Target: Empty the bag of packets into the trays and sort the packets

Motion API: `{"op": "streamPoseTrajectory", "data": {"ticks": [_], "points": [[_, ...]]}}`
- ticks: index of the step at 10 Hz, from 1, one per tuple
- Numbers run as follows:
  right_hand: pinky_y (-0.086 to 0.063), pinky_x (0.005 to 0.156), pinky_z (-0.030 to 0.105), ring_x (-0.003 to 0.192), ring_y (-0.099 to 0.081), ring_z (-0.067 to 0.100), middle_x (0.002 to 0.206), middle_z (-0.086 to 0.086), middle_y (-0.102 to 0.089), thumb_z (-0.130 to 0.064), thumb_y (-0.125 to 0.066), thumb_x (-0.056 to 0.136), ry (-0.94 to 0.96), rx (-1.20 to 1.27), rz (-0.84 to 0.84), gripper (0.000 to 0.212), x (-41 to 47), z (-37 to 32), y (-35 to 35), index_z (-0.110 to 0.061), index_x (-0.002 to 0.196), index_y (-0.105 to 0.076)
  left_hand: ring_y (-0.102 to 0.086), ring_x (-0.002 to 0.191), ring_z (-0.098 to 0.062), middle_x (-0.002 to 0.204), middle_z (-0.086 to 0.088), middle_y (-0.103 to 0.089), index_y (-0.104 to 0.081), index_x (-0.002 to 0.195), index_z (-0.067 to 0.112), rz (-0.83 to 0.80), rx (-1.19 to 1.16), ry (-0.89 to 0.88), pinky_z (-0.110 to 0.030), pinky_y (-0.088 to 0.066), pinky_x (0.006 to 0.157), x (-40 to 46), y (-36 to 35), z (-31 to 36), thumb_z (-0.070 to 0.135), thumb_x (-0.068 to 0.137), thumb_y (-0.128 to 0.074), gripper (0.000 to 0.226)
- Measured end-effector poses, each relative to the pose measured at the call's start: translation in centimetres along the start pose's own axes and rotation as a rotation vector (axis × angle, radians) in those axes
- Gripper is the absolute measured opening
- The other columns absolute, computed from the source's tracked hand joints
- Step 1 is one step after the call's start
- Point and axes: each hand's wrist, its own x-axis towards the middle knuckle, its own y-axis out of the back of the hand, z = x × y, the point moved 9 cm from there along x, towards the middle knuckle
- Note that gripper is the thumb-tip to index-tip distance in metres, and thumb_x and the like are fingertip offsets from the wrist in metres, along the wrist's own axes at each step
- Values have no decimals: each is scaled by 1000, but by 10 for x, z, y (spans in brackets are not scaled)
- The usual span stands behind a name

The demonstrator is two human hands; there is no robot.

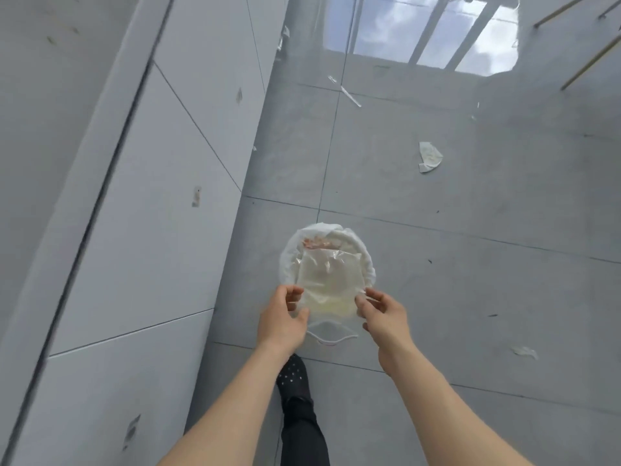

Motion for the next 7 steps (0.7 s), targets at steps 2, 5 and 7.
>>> {"op": "streamPoseTrajectory", "data": {"ticks": [2, 5, 7], "points": [[-46, 103, 36, 124, -56, 20, 134, 4, -60, -26, -69, 93, -28, 0, 36, 59, 70, 20, -6, -13, 146, -47, -53, 125, -13, 134, 7, -57, -52, 131, 25, -117, -25, 7, -28, -42, 103, 65, -55, -16, 16, 88, -71, 48], [-26, 122, 45, 152, -24, 19, 166, -2, -24, -59, -64, 86, 56, -288, 32, 85, 98, 18, -9, -27, 157, -28, -30, 147, -21, 160, 1, -28, -38, 148, 30, -89, 207, -4, -44, -28, 120, 99, -59, -18, 48, 86, -65, 70], [1, 126, 52, 156, 8, 19, 170, 1, 3, -80, -41, 83, 314, -875, 81, 96, 64, -34, -20, -32, 159, -11, 2, 156, -23, 169, 1, -1, -14, 156, 38, 29, 522, -210, -46, -1, 126, 80, -7, 32, 64, 88, -50, 81]]}}
